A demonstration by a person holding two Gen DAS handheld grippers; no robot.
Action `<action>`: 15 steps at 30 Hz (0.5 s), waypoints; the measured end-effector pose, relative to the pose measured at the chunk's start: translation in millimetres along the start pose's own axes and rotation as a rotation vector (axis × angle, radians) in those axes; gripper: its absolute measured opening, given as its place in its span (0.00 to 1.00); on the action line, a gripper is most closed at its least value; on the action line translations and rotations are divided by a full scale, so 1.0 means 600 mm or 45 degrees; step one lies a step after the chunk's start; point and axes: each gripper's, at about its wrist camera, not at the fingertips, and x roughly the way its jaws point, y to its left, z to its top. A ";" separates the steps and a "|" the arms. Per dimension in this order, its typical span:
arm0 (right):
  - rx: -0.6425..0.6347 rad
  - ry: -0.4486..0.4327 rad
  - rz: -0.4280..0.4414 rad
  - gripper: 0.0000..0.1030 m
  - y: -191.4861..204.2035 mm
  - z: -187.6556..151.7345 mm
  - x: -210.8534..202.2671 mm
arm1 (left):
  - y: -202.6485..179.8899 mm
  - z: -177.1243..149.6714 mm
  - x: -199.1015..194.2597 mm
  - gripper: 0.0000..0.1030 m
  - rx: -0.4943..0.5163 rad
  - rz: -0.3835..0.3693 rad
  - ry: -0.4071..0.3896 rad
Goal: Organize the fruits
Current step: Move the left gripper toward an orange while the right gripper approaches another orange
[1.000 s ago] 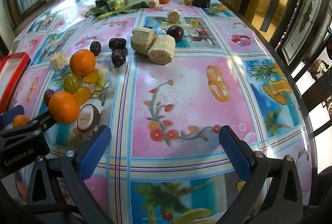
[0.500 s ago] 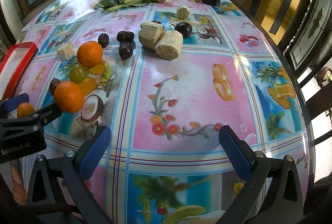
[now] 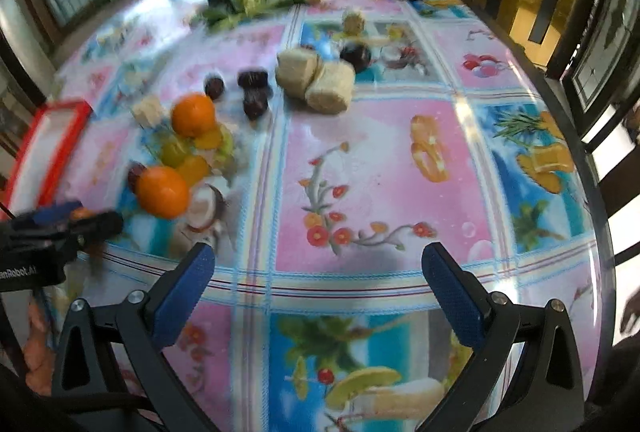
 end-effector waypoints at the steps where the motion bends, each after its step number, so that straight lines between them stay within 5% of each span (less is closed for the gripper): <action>1: 0.018 -0.043 0.006 1.00 -0.003 0.003 -0.018 | 0.001 -0.002 -0.012 0.99 0.027 0.024 -0.027; 8: -0.016 -0.319 0.062 1.00 0.037 0.005 -0.115 | 0.001 -0.008 -0.038 0.99 0.110 -0.129 -0.091; 15: -0.081 -0.181 -0.022 0.99 0.058 0.005 -0.072 | -0.012 -0.022 -0.023 0.99 0.104 -0.110 -0.030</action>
